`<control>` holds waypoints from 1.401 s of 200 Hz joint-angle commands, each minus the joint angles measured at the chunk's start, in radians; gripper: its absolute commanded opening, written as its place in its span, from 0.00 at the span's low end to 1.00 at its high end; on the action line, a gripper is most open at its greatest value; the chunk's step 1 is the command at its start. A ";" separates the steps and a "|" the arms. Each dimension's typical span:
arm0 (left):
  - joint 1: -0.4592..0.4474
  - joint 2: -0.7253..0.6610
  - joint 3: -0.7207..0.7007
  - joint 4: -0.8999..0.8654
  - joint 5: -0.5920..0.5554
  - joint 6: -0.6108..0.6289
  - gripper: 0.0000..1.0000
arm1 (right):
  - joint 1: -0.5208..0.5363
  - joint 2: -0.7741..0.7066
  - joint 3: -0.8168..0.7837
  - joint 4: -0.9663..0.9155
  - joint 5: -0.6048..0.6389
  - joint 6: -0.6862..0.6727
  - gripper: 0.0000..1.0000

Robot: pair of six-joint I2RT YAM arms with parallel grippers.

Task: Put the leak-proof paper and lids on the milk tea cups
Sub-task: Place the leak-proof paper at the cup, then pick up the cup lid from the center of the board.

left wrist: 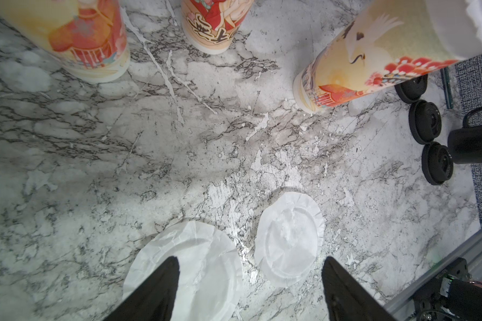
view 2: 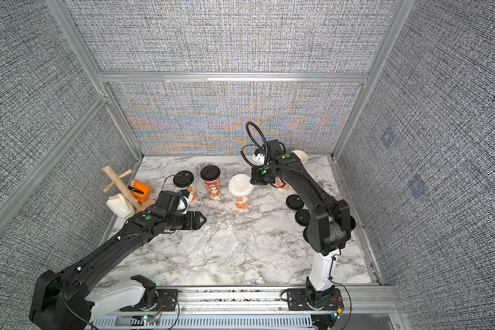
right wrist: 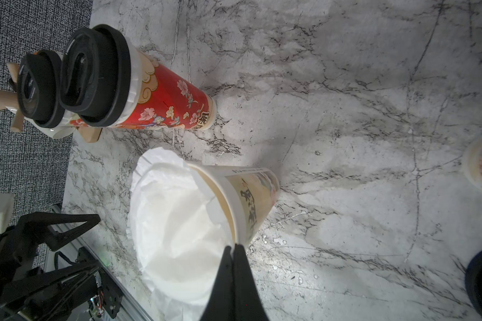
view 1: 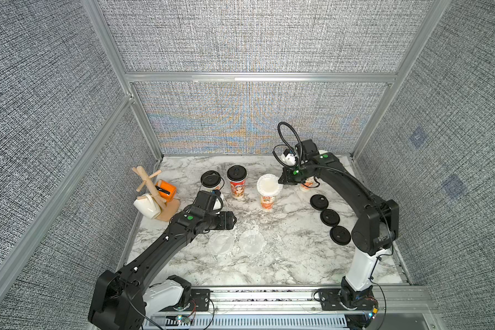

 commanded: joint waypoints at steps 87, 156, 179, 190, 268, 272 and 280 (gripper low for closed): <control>0.002 -0.008 0.002 -0.023 -0.013 0.009 0.82 | 0.000 -0.025 0.009 0.011 0.006 -0.008 0.43; 0.002 -0.049 -0.005 0.001 -0.012 0.017 0.82 | -0.107 -0.439 -0.396 0.144 0.249 0.072 0.78; 0.002 -0.066 -0.009 0.017 -0.010 0.012 0.82 | -0.174 -0.564 -0.603 0.171 0.358 0.081 0.83; 0.002 -0.065 -0.005 0.016 -0.006 0.011 0.82 | -0.212 -0.590 -0.675 0.181 0.387 0.074 0.84; 0.001 -0.028 0.009 0.006 -0.004 0.014 0.82 | -0.365 -0.423 -0.875 0.360 0.400 0.022 0.94; 0.002 -0.027 0.009 0.005 -0.005 0.014 0.82 | -0.369 -0.405 -0.868 0.363 0.411 0.020 0.94; 0.002 -0.027 0.009 0.004 -0.007 0.014 0.82 | -0.372 -0.373 -0.856 0.372 0.430 0.018 0.94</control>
